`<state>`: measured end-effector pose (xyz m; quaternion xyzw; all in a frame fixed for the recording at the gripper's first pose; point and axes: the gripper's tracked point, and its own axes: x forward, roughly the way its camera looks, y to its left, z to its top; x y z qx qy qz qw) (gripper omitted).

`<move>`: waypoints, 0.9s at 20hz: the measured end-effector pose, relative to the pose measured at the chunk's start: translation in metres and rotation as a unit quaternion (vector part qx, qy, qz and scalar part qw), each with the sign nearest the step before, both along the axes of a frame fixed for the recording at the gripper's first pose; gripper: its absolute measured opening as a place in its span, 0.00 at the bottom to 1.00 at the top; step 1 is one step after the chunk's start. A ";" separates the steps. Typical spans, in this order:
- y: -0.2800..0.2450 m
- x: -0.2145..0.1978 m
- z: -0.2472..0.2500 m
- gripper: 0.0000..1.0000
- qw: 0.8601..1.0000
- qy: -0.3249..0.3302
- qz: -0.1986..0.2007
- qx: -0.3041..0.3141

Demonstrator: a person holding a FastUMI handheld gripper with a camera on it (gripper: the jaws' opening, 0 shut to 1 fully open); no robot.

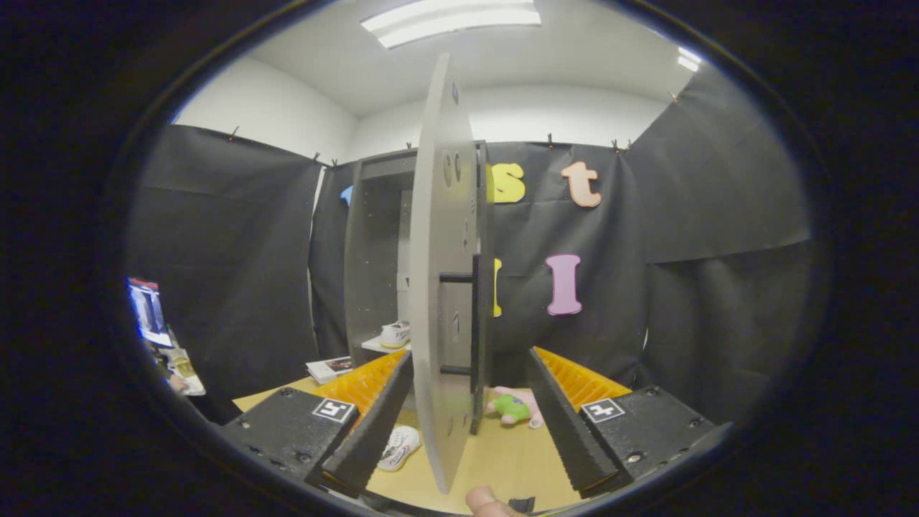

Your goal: Open the shoe cabinet door, grab the shoes and put them into the shoe cabinet, then close the shoe cabinet door.

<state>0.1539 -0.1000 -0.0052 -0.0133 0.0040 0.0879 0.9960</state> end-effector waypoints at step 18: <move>0.217 0.013 -0.255 1.00 0.989 0.127 0.062 -0.048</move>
